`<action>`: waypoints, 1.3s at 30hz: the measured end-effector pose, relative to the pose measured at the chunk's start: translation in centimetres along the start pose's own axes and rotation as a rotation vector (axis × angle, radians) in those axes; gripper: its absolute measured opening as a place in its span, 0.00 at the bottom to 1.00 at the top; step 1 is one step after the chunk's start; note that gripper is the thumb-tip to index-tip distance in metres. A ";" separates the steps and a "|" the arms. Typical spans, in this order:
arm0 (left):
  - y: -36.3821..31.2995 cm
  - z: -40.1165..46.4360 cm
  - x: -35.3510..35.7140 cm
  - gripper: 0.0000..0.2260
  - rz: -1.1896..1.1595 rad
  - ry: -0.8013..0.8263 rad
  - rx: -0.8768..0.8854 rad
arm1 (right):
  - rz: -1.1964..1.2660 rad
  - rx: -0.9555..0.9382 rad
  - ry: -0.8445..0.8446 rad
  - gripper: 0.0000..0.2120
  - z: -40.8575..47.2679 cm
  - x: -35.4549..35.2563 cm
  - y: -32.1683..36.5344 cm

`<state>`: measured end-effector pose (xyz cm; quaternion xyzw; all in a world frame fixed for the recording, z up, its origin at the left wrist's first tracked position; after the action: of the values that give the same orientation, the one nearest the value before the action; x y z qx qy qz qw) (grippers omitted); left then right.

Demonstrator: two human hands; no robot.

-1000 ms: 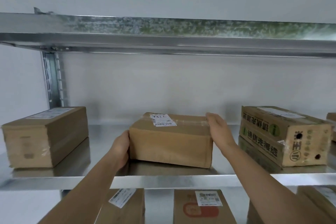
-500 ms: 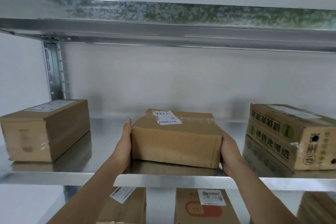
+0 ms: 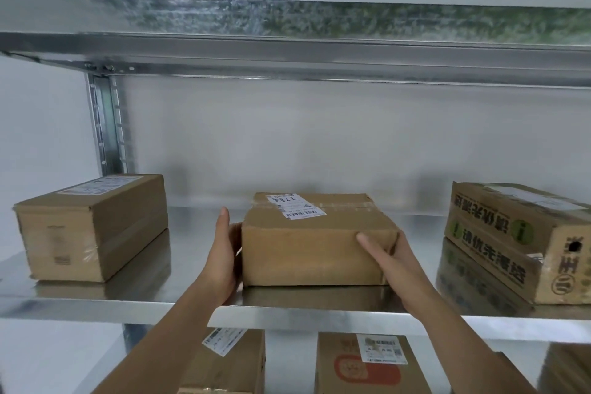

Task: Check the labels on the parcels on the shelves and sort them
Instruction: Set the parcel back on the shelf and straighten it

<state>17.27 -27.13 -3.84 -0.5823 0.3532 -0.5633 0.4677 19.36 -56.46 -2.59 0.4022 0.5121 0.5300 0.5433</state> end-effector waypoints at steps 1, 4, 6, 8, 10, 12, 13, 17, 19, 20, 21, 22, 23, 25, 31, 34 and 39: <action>-0.2 0.0 -0.4 0.38 0.011 -0.028 0.028 | 0.011 0.008 -0.070 0.44 0.2 -0.6 -0.1; -0.2 -0.1 -1.0 0.33 0.071 -0.082 0.013 | 0.102 0.076 -0.350 0.41 0.7 -3.1 -1.4; 0.0 0.0 -1.3 0.28 0.042 -0.123 0.000 | 0.107 0.080 -0.434 0.31 0.5 -3.7 -1.6; -0.1 0.2 -1.5 0.28 0.004 -0.157 0.040 | 0.073 0.058 -0.398 0.23 0.6 -3.3 -1.4; -0.2 0.8 -1.4 0.33 0.030 -0.141 0.046 | 0.068 0.047 -0.289 0.20 0.9 -2.4 -1.2; -0.1 1.6 -0.5 0.38 0.143 -0.076 -0.011 | 0.034 0.032 -0.193 0.20 0.9 -1.5 -0.9; -0.2 2.1 -0.1 0.40 0.179 -0.058 -0.050 | 0.000 0.011 -0.162 0.21 0.8 -1.3 -0.6; -0.5 4.1 0.2 0.38 0.202 -0.100 -0.110 | -0.144 -0.038 -0.092 0.39 0.4 -0.2 0.1; -0.2 5.3 0.2 0.38 0.190 -0.082 -0.106 | -0.188 -0.056 -0.041 0.43 0.5 0.4 0.5; -0.1 5.6 0.1 0.37 0.198 -0.081 -0.097 | -0.201 -0.069 -0.015 0.44 0.5 0.7 0.7; -0.1 5.5 0.1 0.37 0.197 -0.077 -0.091 | -0.210 -0.074 0.006 0.44 0.5 0.8 0.7; -0.1 5.2 0.2 0.36 0.199 -0.072 -0.082 | -0.212 -0.068 0.019 0.44 0.7 0.8 0.5; -0.3 4.7 0.3 0.36 0.195 -0.069 -0.070 | -0.203 -0.052 0.038 0.44 0.9 0.8 0.2; -0.8 3.0 0.2 0.34 0.181 -0.079 -0.028 | -0.142 -0.033 0.077 0.43 1.0 0.9 -0.3; -0.4 -1.0 0.8 0.28 0.165 -0.067 -0.072 | 0.062 0.037 0.074 0.33 1.7 0.6 -1.1; -0.3 -2.3 2.1 0.21 0.263 -0.027 -0.044 | 0.195 0.139 0.089 0.33 1.6 0.3 -1.7; -0.3 -1.3 3.0 0.12 0.260 -0.017 -0.053 | 0.357 0.125 0.121 0.26 0.9 0.5 -1.1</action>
<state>16.26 -30.07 -2.68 -0.5486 0.4365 -0.4834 0.5242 20.43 -56.00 -3.57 0.4870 0.4962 0.6083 0.3829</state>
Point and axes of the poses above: each hand's wrist, its own z-axis towards the middle knuckle, its own x-axis out of the palm, y = z × x, the point moved 8 cm from there along z, towards the middle knuckle, and after that the axes turned 3 degrees about y, right-handed, at the moved point
